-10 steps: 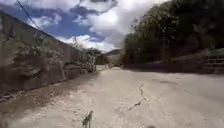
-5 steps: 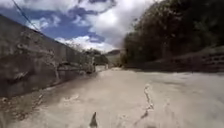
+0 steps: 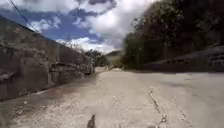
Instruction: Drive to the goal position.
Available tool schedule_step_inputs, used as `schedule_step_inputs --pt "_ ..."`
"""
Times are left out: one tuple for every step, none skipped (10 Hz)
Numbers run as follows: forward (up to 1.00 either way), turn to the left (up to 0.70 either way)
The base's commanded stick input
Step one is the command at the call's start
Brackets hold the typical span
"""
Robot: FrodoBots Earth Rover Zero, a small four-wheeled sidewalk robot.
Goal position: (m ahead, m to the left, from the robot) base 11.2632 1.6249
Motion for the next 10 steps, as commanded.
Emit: schedule_step_inputs --pt "0.7 0.0" --pt "0.7 0.0" --pt "0.7 0.0" --pt "0.7 0.0" --pt "0.7 0.0" --pt "0.7 0.0" --pt "0.7 0.0" --pt "0.7 0.0" --pt "0.7 0.0" --pt "0.7 0.0"
